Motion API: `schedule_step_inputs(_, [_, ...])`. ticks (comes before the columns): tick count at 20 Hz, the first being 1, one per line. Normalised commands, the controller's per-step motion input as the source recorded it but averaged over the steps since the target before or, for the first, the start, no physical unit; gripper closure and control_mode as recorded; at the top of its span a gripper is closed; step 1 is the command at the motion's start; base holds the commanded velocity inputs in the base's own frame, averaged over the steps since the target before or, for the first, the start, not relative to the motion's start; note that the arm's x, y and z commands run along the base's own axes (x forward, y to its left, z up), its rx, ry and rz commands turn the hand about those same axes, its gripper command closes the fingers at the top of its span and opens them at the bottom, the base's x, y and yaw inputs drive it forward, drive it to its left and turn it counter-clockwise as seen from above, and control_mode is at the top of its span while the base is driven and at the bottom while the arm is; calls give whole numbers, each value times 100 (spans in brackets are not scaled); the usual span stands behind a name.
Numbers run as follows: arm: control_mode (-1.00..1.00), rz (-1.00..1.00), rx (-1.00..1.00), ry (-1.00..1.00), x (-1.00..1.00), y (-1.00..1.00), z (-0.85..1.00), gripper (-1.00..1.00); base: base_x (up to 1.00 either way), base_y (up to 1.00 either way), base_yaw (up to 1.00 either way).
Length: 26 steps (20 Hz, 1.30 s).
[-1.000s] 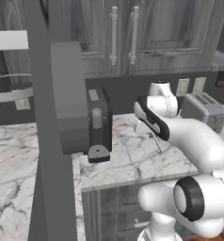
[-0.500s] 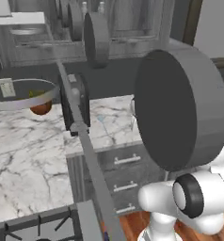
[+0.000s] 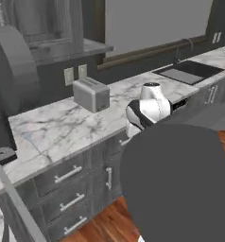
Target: Take the fork and place it on the left side of the plate. Then take the spoon and place it on the right side of the plate. Make sure they're directly next to the plate.
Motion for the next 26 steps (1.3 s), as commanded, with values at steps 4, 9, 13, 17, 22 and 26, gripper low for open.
schedule_step_inputs(4, [100,0,0,0,0,0,0,100,0,0,-93])
schedule_step_inputs(9, [100,0,0,0,0,0,0,100,2,0,-92])
schedule_step_inputs(13, [100,0,0,0,0,0,0,100,12,0,-88])
schedule_step_inputs(17, [100,0,0,0,0,0,0,100,37,0,-81])
schedule_step_inputs(22, [100,0,0,0,0,0,0,100,57,0,-73])
schedule_step_inputs(26, [100,0,0,0,0,0,0,100,81,0,-65])
